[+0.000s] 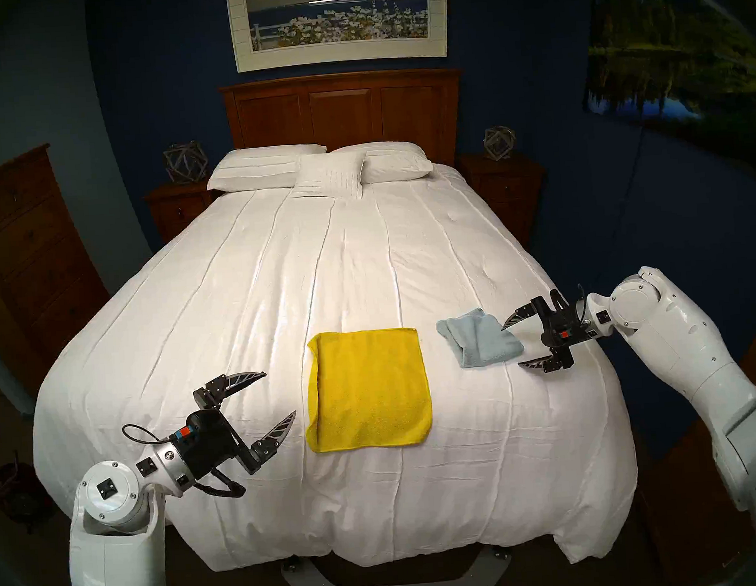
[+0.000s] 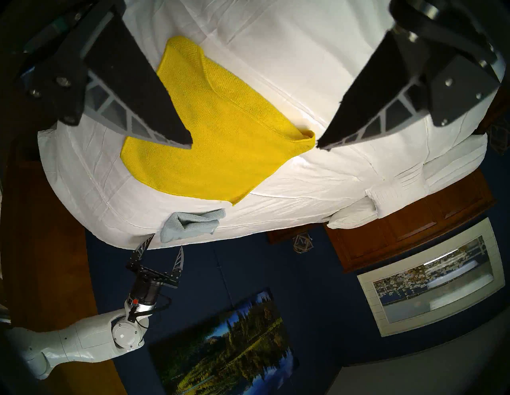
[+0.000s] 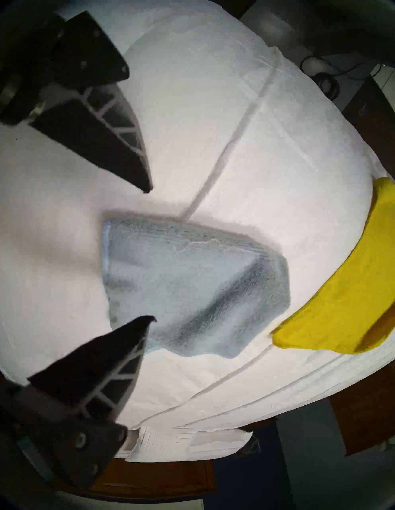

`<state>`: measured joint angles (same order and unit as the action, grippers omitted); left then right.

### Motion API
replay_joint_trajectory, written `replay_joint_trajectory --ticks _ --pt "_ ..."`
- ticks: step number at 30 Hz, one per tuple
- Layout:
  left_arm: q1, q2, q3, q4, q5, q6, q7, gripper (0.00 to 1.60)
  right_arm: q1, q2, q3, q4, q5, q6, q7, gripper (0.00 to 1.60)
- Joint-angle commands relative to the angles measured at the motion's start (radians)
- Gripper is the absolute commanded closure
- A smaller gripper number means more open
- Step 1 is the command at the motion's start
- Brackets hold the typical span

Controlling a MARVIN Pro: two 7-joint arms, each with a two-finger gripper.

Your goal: Fold the hand towels twice and stack them up

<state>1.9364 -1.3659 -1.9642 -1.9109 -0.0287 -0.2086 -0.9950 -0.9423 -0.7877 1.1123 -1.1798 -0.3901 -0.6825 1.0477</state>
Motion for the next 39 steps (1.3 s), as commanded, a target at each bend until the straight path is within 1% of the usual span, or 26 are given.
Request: replay_joint_trajectory --ticks 1,2,3,4,6,8,10,11,13,18,20,24,29,33,39 --pt "-0.002 0.001 -0.001 -0.016 -0.003 0.000 -0.002 0.00 -0.035 -0.030 -0.003 -0.121 0.043 -0.017 -0.013 0.00" --pt "-0.002 0.001 -0.001 -0.016 -0.003 -0.001 -0.002 0.00 -0.033 -0.047 -0.005 -0.121 0.051 -0.009 -0.012 0.00" --pt "-0.002 0.001 -0.001 -0.015 -0.003 -0.001 -0.002 0.00 -0.041 -0.056 -0.006 -0.147 0.046 0.001 -0.020 0.00" --pt "-0.002 0.001 -0.001 -0.015 -0.003 -0.001 -0.002 0.00 -0.038 -0.069 -0.011 -0.152 0.043 0.001 -0.022 0.00" --pt "-0.003 0.000 -0.001 -0.015 -0.002 -0.001 -0.002 0.00 -0.036 -0.097 -0.021 -0.165 0.025 0.009 -0.032 0.00" --pt "-0.003 0.000 -0.002 -0.015 -0.002 -0.001 -0.003 0.00 -0.031 -0.123 -0.040 -0.169 -0.010 0.015 -0.042 0.00" --pt "-0.003 0.000 -0.002 -0.015 -0.002 -0.001 -0.003 0.00 -0.025 -0.151 -0.051 -0.163 -0.028 0.030 -0.059 0.00" --pt "-0.003 0.000 -0.002 -0.015 -0.002 -0.001 -0.003 0.00 -0.018 -0.155 -0.067 -0.164 -0.034 0.040 -0.069 0.00" --pt "-0.003 -0.001 -0.002 -0.015 -0.002 -0.001 -0.003 0.00 -0.011 -0.188 -0.074 -0.151 -0.065 0.046 -0.076 0.00" --pt "-0.003 -0.001 -0.003 -0.016 -0.002 0.000 -0.004 0.00 0.007 -0.232 -0.110 -0.124 -0.153 0.045 -0.111 0.00" --pt "-0.003 -0.002 -0.003 -0.016 -0.001 0.000 -0.004 0.00 0.014 -0.253 -0.114 -0.109 -0.171 0.052 -0.130 0.00" --pt "-0.003 -0.002 -0.003 -0.017 -0.001 0.000 -0.005 0.00 0.033 -0.274 -0.121 -0.088 -0.201 0.045 -0.156 0.00" --pt "-0.003 -0.003 -0.004 -0.017 -0.001 0.000 -0.006 0.00 0.059 -0.289 -0.147 -0.078 -0.228 0.022 -0.143 0.00" --pt "-0.003 -0.004 -0.004 -0.017 0.000 0.000 -0.007 0.00 0.073 -0.296 -0.171 -0.076 -0.270 0.000 -0.146 0.00" --pt "-0.003 -0.005 -0.005 -0.018 0.000 0.001 -0.008 0.00 0.076 -0.314 -0.174 -0.067 -0.296 -0.010 -0.173 0.00"
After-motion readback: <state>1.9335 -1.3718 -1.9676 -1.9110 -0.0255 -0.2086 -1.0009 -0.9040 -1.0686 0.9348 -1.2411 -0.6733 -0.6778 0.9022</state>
